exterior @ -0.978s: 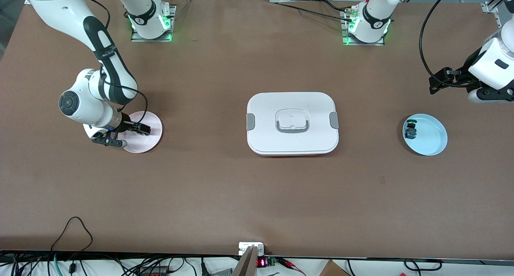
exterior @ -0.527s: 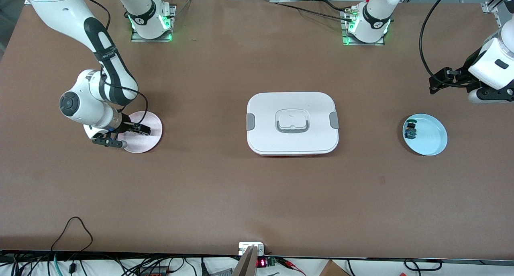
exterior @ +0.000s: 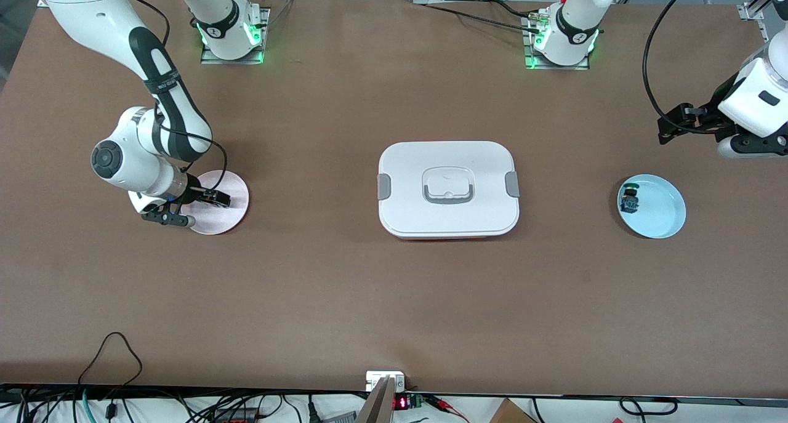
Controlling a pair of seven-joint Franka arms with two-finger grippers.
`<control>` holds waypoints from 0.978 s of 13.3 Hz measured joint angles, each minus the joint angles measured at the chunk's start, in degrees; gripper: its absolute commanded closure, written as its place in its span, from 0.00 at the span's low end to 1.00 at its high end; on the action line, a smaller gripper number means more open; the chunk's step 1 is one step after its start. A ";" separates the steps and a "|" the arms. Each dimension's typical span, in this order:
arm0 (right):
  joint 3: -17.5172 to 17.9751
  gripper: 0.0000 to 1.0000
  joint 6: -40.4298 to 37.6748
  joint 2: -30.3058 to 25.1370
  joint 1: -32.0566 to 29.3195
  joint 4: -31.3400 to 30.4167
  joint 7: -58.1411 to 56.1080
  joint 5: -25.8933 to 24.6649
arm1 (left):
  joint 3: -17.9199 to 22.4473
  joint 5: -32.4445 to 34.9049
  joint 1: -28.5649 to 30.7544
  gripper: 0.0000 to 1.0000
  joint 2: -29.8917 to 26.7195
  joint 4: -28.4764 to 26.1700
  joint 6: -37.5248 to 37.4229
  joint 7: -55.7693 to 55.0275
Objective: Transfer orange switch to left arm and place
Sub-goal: 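Close the right gripper on the orange switch, then lift the switch with the right gripper while the left gripper approaches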
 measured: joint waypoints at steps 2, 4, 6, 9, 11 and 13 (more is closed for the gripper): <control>0.00 0.83 0.00 0.00 0.30 0.03 0.00 0.00 | 0.00 0.00 0.00 0.00 0.00 0.00 0.00 0.00; 0.00 0.93 0.00 0.00 0.55 0.05 -0.01 0.00 | 0.00 0.00 0.00 0.00 0.00 0.00 0.00 0.00; 0.03 0.98 0.01 0.00 1.02 0.18 -0.08 0.00 | 0.00 0.00 0.00 0.00 0.00 0.00 0.00 0.00; 0.05 0.98 -1.33 -0.18 1.75 1.73 -0.12 0.00 | 0.00 0.00 0.00 0.00 0.00 0.00 -0.55 0.00; 0.05 0.98 -5.06 -0.69 1.87 3.87 -0.23 -0.03 | -0.01 0.00 0.00 0.00 0.00 0.01 -1.19 -0.04; 0.04 0.98 -10.82 -1.58 1.87 7.17 -0.91 -0.08 | -0.04 0.00 0.00 0.00 0.00 0.07 -1.30 -0.12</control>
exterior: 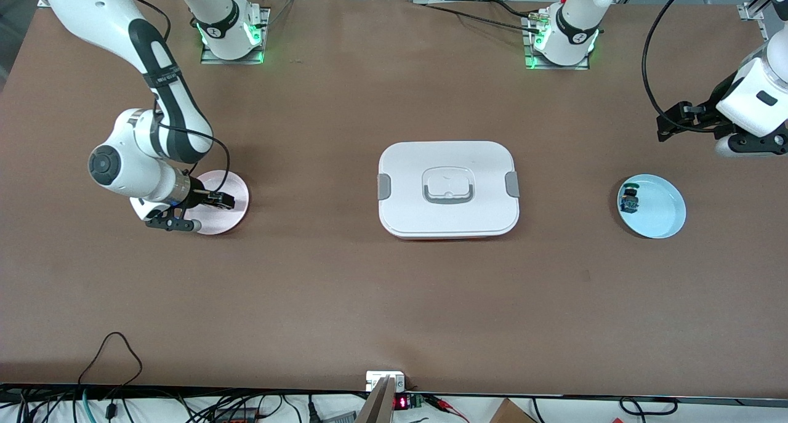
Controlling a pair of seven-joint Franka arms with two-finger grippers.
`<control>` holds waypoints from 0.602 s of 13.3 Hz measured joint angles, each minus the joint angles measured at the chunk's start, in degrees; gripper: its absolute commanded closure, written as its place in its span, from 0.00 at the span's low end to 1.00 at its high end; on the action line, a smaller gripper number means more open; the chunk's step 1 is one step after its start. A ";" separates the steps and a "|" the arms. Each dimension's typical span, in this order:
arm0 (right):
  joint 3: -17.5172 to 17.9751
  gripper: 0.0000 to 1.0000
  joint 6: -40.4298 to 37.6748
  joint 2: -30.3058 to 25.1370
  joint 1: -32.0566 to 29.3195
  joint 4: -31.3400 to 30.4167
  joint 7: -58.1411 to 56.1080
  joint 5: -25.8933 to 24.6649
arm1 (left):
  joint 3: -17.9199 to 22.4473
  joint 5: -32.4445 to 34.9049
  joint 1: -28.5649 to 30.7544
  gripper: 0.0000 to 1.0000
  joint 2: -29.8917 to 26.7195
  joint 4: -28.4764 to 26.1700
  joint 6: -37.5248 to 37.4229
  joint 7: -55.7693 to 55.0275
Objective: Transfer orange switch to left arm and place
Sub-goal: 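Lift the switch with the right gripper while the left gripper approaches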
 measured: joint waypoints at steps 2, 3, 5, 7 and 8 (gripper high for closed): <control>-0.02 0.98 -6.11 -1.21 0.00 3.66 -0.74 0.00 | -0.07 -0.07 -0.01 0.00 0.00 0.20 -0.03 -0.07; -0.06 0.98 -9.22 -1.85 -0.01 5.58 -0.89 -0.01 | -0.12 -0.45 -0.03 0.00 0.00 0.27 -0.06 -0.15; -0.10 0.98 -15.73 -2.98 -0.02 10.19 -1.17 -0.64 | -0.21 -2.31 -0.05 0.00 0.00 0.28 -0.58 -0.38; -0.10 0.98 -20.80 -3.62 -0.01 15.00 -1.38 -1.26 | -0.24 -5.85 -0.07 0.00 0.04 0.29 -2.03 -0.59; -0.09 0.99 -22.82 -3.87 0.00 17.25 -1.90 -1.37 | -0.26 -8.28 -0.08 0.00 0.19 0.28 -2.59 -0.74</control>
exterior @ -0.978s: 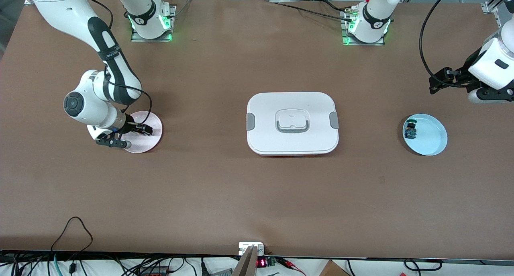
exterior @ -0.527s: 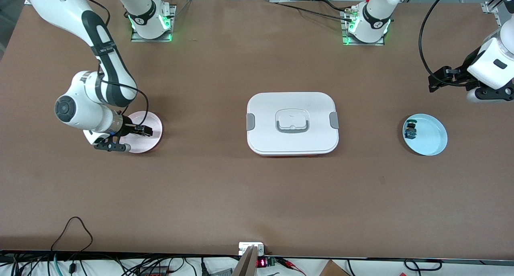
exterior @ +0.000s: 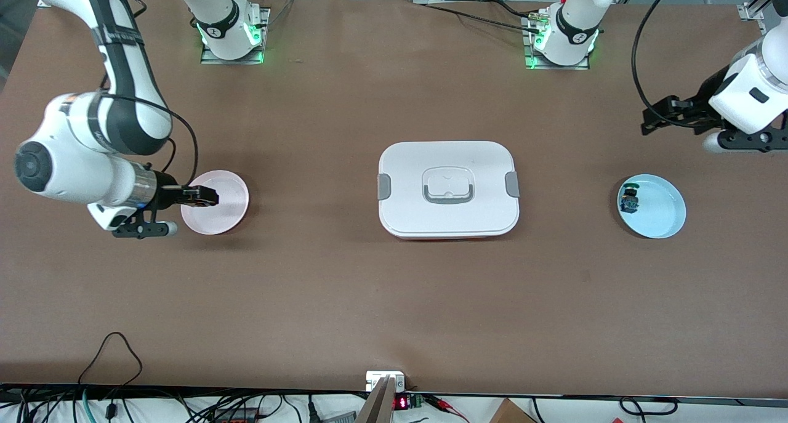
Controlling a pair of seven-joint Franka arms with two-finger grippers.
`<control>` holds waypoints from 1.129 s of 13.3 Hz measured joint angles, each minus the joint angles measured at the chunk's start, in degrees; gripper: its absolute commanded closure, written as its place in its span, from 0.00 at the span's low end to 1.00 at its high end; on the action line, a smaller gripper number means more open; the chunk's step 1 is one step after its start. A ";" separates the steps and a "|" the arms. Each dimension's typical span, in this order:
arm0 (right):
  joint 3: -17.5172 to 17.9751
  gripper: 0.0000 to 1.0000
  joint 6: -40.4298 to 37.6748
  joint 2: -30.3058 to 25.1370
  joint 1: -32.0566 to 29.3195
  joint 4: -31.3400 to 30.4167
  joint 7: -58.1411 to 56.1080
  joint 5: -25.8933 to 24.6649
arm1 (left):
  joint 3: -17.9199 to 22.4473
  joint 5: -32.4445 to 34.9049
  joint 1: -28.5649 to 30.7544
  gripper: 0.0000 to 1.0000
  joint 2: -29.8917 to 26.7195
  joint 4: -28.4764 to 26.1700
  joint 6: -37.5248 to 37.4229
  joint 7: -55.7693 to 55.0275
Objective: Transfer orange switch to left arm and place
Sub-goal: 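Lift the switch with the right gripper while the left gripper approaches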
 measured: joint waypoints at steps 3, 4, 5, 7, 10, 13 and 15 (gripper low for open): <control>1.04 0.99 -2.37 -1.28 0.48 5.09 -4.13 -0.01 | -0.07 -3.68 -0.06 0.00 1.67 -0.01 -4.39 -0.08; 1.79 0.99 -2.54 -1.83 1.04 6.48 -5.07 -0.02 | -0.08 -5.36 -0.07 0.00 2.20 -0.02 -5.37 -0.08; 2.66 0.99 -2.68 -2.39 1.71 7.77 -5.88 -0.03 | -0.10 -7.01 -0.08 0.00 2.78 -0.01 -6.58 -0.08; 5.13 0.99 -2.88 -3.35 2.56 9.99 -7.09 -0.04 | -0.15 -10.61 -0.14 0.00 4.61 -0.06 -10.78 -0.08; 8.82 0.99 -2.85 -4.68 2.69 11.61 -12.03 0.55 | -0.20 -19.45 -0.24 0.00 7.21 -0.04 -12.70 -0.02; 12.18 0.99 -2.70 -5.90 2.86 11.84 -21.79 5.38 | -0.03 -37.93 0.10 0.00 8.62 -0.05 -12.08 -0.04; 12.80 0.99 -2.02 -5.88 3.00 11.84 -32.11 11.59 | -0.09 -49.18 -0.03 0.00 10.20 -0.10 -8.75 -0.03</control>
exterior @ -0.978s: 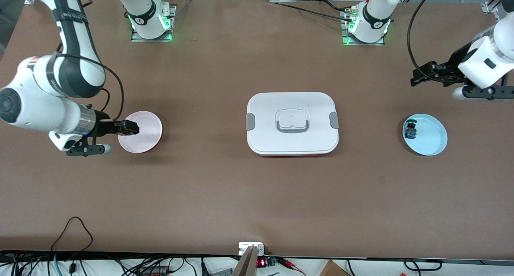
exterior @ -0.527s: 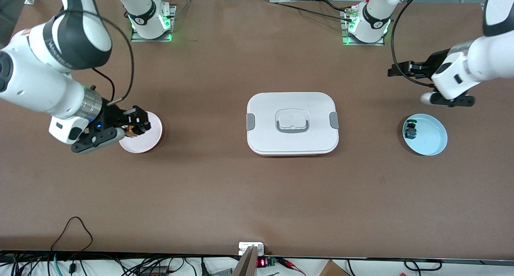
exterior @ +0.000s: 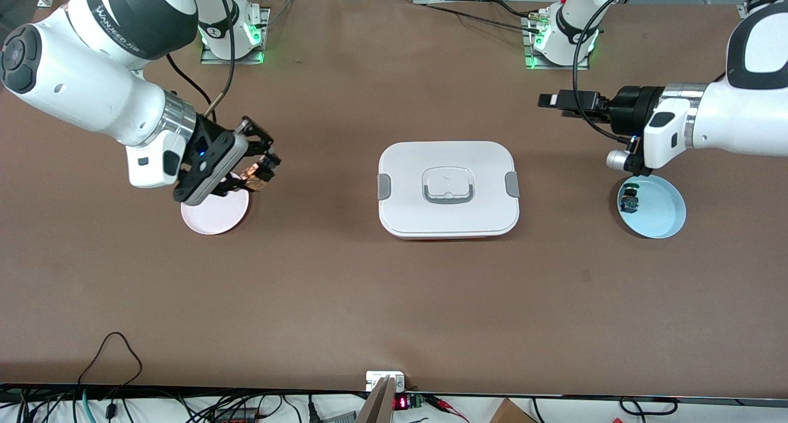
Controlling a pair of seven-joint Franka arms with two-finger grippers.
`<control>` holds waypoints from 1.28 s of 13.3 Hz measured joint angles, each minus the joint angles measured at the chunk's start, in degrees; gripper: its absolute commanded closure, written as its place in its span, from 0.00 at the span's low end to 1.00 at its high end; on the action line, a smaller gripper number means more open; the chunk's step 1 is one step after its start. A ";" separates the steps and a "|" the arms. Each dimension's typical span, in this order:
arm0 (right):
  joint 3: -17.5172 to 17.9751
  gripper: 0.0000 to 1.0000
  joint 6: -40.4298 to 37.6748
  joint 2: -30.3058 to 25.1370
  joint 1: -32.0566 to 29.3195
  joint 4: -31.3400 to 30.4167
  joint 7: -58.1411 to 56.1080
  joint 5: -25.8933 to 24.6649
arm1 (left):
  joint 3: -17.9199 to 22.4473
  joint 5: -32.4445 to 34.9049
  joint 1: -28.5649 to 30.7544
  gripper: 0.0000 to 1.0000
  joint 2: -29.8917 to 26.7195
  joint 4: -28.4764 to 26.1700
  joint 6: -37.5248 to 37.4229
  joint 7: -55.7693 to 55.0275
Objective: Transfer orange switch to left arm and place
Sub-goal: 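Lift the switch with the right gripper while the left gripper approaches, then grasp the orange switch with the left gripper above the box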
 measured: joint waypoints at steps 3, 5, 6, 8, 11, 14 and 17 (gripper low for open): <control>0.09 0.99 0.07 0.43 0.15 -0.19 -13.16 10.08 | -0.29 -16.57 -1.09 0.00 2.98 -0.05 4.16 0.06; 0.30 0.99 0.08 1.09 0.88 -0.39 -20.35 18.08 | -0.33 -24.33 -1.49 0.00 4.92 -0.05 5.56 1.94; 0.37 0.99 0.09 1.45 1.42 -0.40 -23.15 21.68 | -0.33 -27.05 -1.59 0.00 5.91 -0.06 6.26 4.12; 0.46 0.99 0.40 2.18 2.68 -0.42 -28.70 28.32 | -0.39 -32.67 -2.27 0.00 7.81 -0.12 7.55 7.35; 0.49 0.99 3.36 3.77 4.09 -1.42 -39.97 39.71 | -0.73 -38.58 -4.26 0.00 9.88 -0.28 9.53 10.22; 0.50 0.99 4.61 5.73 4.77 -2.93 -51.23 50.41 | -3.30 -47.18 -7.68 0.00 10.22 -4.93 14.65 19.53; 0.51 0.99 4.82 9.11 6.24 -3.77 -62.01 62.30 | -8.58 -52.58 -9.73 0.00 10.27 -9.27 22.72 27.23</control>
